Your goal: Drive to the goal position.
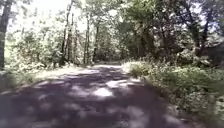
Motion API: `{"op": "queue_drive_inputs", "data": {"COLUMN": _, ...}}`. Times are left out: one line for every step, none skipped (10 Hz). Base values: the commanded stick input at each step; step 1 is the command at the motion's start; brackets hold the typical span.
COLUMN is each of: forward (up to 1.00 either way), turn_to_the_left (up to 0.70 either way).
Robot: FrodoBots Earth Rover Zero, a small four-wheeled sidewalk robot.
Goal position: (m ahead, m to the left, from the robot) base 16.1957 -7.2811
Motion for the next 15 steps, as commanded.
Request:
{"op": "queue_drive_inputs", "data": {"forward": 0.45, "turn_to_the_left": 0.00}}
{"op": "queue_drive_inputs", "data": {"forward": 0.45, "turn_to_the_left": 0.00}}
{"op": "queue_drive_inputs", "data": {"forward": 0.45, "turn_to_the_left": 0.00}}
{"op": "queue_drive_inputs", "data": {"forward": 0.45, "turn_to_the_left": 0.00}}
{"op": "queue_drive_inputs", "data": {"forward": 0.45, "turn_to_the_left": 0.00}}
{"op": "queue_drive_inputs", "data": {"forward": 0.45, "turn_to_the_left": 0.00}}
{"op": "queue_drive_inputs", "data": {"forward": 0.45, "turn_to_the_left": 0.00}}
{"op": "queue_drive_inputs", "data": {"forward": 0.45, "turn_to_the_left": 0.00}}
{"op": "queue_drive_inputs", "data": {"forward": 0.45, "turn_to_the_left": 0.00}}
{"op": "queue_drive_inputs", "data": {"forward": 0.45, "turn_to_the_left": 0.00}}
{"op": "queue_drive_inputs", "data": {"forward": 0.45, "turn_to_the_left": 0.00}}
{"op": "queue_drive_inputs", "data": {"forward": 0.45, "turn_to_the_left": 0.00}}
{"op": "queue_drive_inputs", "data": {"forward": 0.45, "turn_to_the_left": 0.00}}
{"op": "queue_drive_inputs", "data": {"forward": 0.45, "turn_to_the_left": 0.00}}
{"op": "queue_drive_inputs", "data": {"forward": 0.45, "turn_to_the_left": 0.00}}
